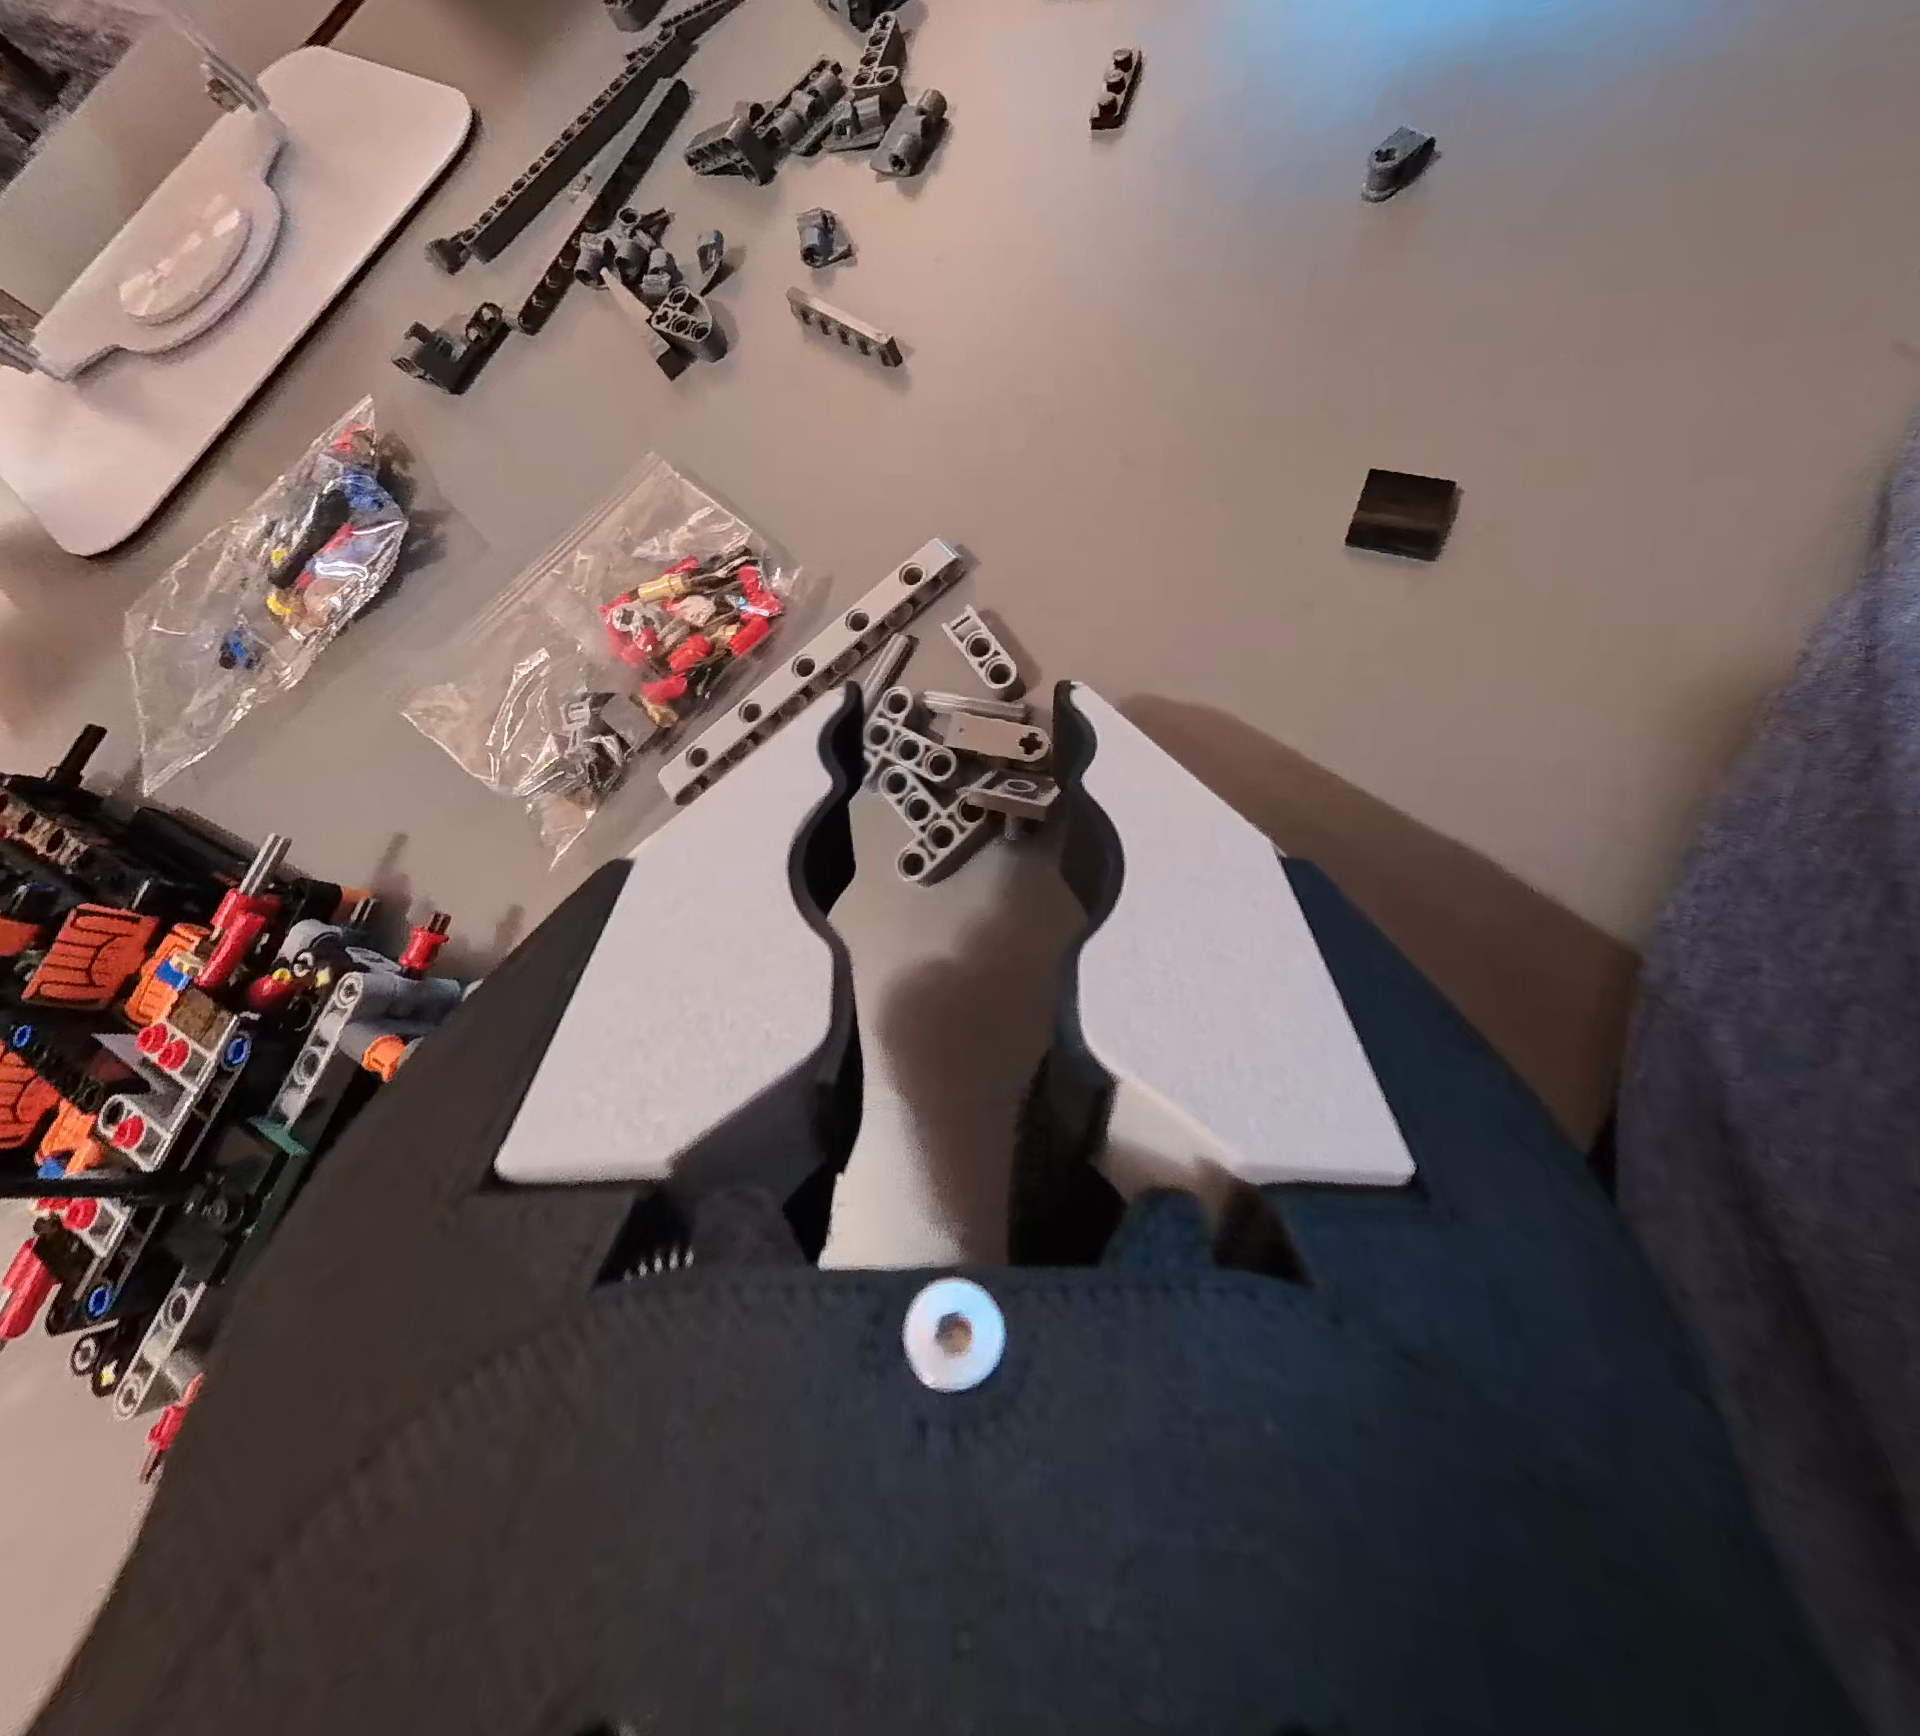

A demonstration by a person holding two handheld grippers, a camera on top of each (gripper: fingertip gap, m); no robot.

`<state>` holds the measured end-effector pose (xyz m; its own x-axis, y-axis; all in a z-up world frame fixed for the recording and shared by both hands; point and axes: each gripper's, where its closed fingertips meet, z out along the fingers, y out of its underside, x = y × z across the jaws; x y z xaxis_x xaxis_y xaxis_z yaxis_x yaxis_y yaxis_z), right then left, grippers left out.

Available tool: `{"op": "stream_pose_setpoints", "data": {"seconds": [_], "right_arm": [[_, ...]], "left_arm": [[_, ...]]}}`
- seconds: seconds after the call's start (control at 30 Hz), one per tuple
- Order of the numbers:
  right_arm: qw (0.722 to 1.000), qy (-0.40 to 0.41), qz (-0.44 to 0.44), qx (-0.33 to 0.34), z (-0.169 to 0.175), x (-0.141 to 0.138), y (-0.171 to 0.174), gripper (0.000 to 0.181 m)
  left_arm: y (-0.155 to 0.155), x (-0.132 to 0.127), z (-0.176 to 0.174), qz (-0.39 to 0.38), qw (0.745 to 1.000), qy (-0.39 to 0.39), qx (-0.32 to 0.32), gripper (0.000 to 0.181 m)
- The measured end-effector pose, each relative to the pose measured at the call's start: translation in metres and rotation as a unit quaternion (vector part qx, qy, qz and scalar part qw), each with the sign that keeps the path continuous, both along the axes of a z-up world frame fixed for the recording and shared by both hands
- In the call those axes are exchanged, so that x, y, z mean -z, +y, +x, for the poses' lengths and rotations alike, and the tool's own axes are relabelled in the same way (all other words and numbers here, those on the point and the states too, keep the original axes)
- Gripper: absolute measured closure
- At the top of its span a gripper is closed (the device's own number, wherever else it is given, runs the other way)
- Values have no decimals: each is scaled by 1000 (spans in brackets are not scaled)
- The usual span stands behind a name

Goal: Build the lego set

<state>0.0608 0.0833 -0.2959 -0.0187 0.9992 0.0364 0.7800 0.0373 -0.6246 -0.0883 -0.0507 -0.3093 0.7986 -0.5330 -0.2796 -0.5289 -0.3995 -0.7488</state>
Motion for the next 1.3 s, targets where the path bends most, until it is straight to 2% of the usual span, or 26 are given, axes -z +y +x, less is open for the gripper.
{"op": "stream_pose_setpoints", "data": {"seconds": [0.03, 0.63, 0.77, 0.9, 1.0, 1.17, 1.3], "right_arm": [[1000, 2, 2, 2, 0, 0, 1, 163], [998, 10, 40, 49, 1, -4, 25, 162], [991, 9, 61, 115, 16, -8, 51, 160], [975, -20, 91, 203, 50, -3, 86, 156], [964, -34, 100, 244, 70, 4, 103, 156], [959, -35, 86, 266, 76, 14, 118, 149], [957, -46, 87, 273, 73, 21, 130, 152]], "left_arm": [[0, 0, -1, 1, 1000, -1, -1, 148], [0, 3, -6, 3, 1000, -15, -6, 148], [1, 3, -7, 5, 1000, -17, -8, 149], [0, 4, -8, 6, 1000, -14, -8, 150], [1, 6, -9, 2, 1000, -11, -9, 150], [1, 7, -10, 0, 1000, -6, -11, 151], [1, 8, -10, -1, 1000, -3, -12, 152]]}}
